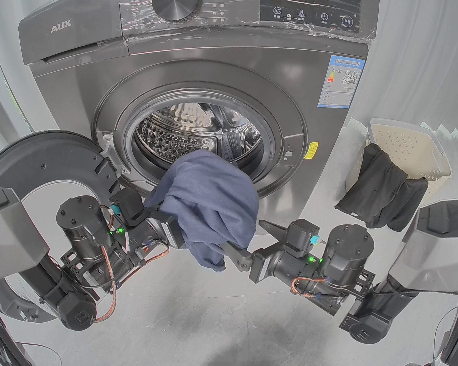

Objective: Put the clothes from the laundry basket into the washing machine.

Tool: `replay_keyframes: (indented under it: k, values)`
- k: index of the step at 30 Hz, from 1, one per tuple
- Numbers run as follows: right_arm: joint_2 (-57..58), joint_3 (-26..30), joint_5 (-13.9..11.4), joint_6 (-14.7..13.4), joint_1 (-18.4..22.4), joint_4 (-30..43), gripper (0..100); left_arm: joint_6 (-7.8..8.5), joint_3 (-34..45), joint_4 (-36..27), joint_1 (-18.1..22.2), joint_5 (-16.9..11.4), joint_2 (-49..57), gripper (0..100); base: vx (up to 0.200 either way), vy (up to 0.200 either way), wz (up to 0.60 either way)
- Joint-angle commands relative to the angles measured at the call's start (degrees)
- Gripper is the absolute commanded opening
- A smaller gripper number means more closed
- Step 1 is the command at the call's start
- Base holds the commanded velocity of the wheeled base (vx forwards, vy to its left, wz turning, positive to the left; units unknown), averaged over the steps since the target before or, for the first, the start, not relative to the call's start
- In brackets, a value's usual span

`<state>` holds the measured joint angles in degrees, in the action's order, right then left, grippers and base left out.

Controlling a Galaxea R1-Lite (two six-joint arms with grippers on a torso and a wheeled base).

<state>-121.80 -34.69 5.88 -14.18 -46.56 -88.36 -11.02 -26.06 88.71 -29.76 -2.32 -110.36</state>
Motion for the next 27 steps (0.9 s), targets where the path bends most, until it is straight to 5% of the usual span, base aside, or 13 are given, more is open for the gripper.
replay_keyframes:
  k: [1, 10, 18, 27]
  values:
    - [6.75, 8.24, -1.66, 0.38, -0.73, -0.06, 100, 0.03, 1.1, 0.06, 0.23, 0.03, 1.55, 0, 0.0, 0.0, 0.0]
    - [14.48, 25.11, -9.83, 5.04, 0.24, 0.12, 100, 0.91, 3.65, 0.06, 0.23, 0.29, 2.34, 0, 0.0, 0.0, 0.0]
    - [12.64, 25.91, -9.83, 5.12, 8.68, 0.12, 100, 2.76, 6.29, -0.03, 0.93, 0.65, 3.66, 0, 0.0, 0.0, 0.0]
    - [11.76, 24.76, -9.74, 5.04, 9.38, 0.12, 100, 3.9, 7.08, -0.03, 1.37, 0.73, 3.05, 0, 0.0, 0.0, 0.0]
